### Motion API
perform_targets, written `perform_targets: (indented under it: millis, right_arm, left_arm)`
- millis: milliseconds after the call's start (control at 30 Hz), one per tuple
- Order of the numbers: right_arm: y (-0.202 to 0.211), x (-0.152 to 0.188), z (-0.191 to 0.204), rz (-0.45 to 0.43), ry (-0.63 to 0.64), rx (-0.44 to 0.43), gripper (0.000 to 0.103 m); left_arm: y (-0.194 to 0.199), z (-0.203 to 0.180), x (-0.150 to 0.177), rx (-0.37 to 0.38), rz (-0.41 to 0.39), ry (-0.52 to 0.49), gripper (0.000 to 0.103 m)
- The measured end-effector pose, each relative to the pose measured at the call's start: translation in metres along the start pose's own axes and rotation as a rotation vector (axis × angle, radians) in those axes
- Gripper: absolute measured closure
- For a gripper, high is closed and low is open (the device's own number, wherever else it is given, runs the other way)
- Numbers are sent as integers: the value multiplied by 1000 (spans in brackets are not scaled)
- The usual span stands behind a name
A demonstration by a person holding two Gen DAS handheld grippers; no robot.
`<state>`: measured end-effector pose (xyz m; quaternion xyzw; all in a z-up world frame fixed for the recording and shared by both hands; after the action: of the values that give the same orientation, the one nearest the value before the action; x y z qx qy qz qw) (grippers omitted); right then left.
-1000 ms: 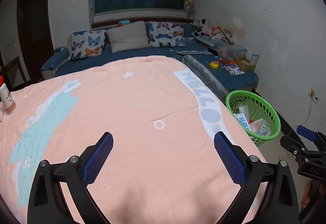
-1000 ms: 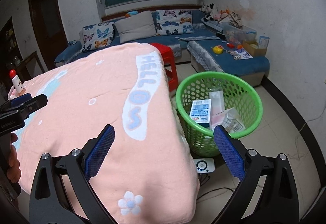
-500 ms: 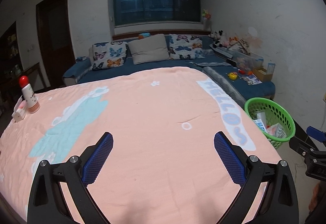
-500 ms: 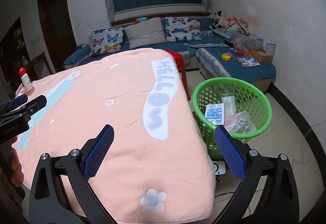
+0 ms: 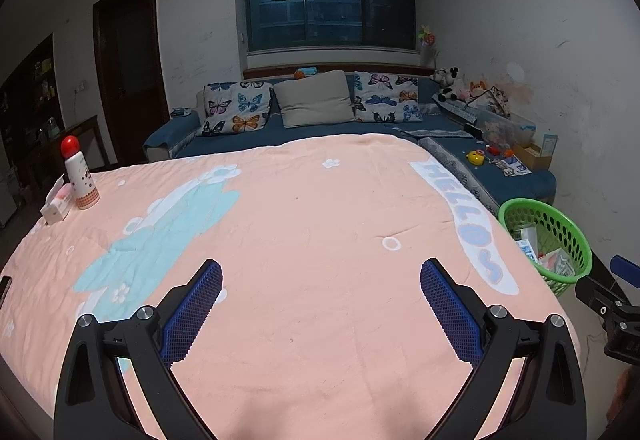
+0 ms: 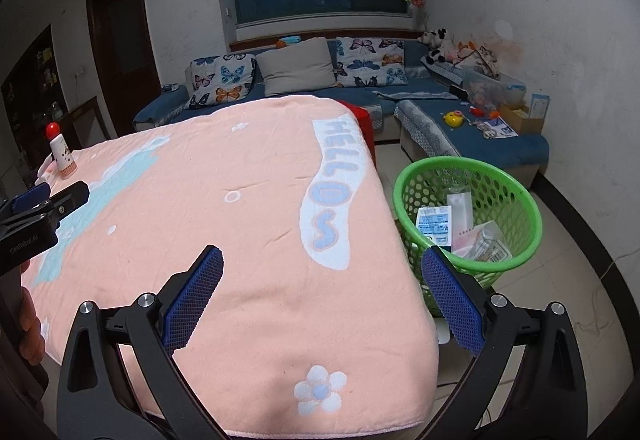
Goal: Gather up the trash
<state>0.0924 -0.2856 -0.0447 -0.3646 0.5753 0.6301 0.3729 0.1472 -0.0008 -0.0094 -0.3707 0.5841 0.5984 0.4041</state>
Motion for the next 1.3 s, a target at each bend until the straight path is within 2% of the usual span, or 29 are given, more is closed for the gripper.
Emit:
perform_targets:
  millis: [667,1300]
  right_arm:
    - [-2,-1,7,-3,10,-10,5]
    - [4,2,1,-1,-2,-5,5]
  left_arm:
    - [4,0,2,-29,-9,-10,7]
    - [3,-5,4,-19,5,-9,7]
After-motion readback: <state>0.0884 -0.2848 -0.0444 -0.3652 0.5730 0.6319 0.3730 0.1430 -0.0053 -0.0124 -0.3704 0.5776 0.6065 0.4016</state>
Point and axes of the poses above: each gripper's, at about its wrist camera, not at the fingertips, and y roughly against the way its jaws point, z to its left, x to its underside, the point moved 6 cm from there along -y, roughly the way its jaws point, and after that the axes turned 9 degrees about -z, right-handed, at the moved point
